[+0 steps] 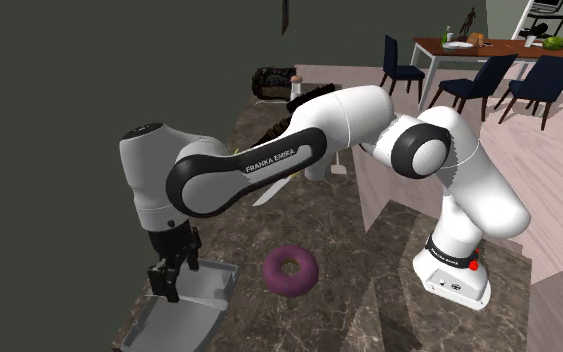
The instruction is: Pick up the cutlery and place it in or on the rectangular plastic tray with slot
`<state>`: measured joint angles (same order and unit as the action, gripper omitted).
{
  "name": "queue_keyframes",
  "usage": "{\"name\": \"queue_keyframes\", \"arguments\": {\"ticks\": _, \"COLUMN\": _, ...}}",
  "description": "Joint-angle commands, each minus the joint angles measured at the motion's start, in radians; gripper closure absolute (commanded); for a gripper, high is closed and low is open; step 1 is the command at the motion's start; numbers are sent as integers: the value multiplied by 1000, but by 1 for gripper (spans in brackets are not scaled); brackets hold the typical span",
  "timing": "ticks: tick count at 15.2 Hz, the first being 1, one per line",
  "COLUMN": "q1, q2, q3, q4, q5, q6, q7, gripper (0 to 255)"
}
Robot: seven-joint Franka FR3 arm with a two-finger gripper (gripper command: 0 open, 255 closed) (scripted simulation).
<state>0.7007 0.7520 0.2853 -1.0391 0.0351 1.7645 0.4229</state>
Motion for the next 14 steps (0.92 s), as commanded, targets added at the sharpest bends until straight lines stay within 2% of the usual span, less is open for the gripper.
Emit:
{"name": "queue_keyframes", "arguments": {"ticks": 1, "q1": 0, "q2": 0, "q3": 0, "q4": 0, "q5": 0, "q6": 0, "q7": 0, "gripper": 0}}
{"name": "queue_keyframes", "arguments": {"ticks": 2, "q1": 0, "q2": 0, "q3": 0, "q4": 0, "q5": 0, "q6": 0, "q7": 0, "gripper": 0}}
{"name": "queue_keyframes", "arguments": {"ticks": 6, "q1": 6, "q2": 30, "q3": -2, "q4": 180, "q5": -5, "q6": -149, "q7": 4, "gripper": 0}}
{"name": "queue_keyframes", "arguments": {"ticks": 14, "q1": 6, "q2": 31, "q3": -2, "q4": 180, "q5": -5, "q6": -149, "q7": 4, "gripper": 0}}
